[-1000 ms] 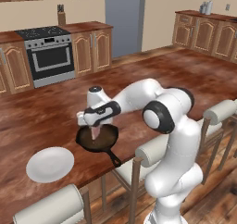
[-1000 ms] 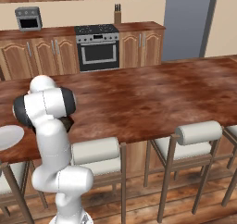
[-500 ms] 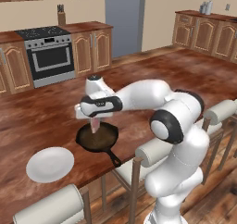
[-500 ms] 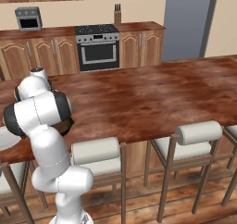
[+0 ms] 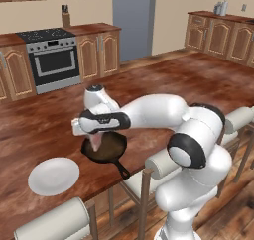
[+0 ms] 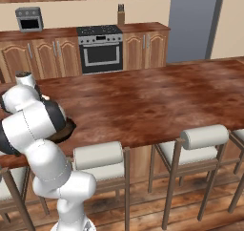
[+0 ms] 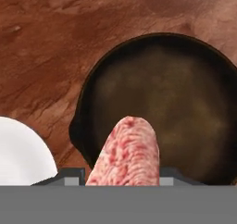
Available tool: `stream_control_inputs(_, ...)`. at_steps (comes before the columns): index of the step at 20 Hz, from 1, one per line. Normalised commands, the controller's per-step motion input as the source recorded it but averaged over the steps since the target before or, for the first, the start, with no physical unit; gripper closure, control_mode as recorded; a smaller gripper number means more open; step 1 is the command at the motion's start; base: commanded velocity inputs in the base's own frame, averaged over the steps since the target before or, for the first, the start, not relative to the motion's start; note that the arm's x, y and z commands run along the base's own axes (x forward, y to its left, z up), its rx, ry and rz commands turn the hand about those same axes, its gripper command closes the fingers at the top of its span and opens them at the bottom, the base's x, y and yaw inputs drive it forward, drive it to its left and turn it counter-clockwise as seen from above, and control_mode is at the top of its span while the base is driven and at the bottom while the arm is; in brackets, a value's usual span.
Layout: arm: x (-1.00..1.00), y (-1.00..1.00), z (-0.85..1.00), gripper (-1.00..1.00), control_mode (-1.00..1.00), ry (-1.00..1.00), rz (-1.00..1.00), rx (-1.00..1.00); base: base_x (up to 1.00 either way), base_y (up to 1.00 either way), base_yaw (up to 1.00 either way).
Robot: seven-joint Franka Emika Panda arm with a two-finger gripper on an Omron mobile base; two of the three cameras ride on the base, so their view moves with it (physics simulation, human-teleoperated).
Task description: Pick up the pan with the steak in it and place it on the dining table. Then place the steak on the plate.
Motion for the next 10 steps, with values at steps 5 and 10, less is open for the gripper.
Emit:
stream_control_inputs(5, -0.47, 0.62, 0.02, 1.00, -1.00, -0.04, 0.05, 0.00, 0.00, 0.00, 0.00)
stream_control_inputs(10, -0.37, 0.76, 0.00, 1.00, -1.00, -0.04, 0.03, 0.00, 0.00, 0.00, 0.00)
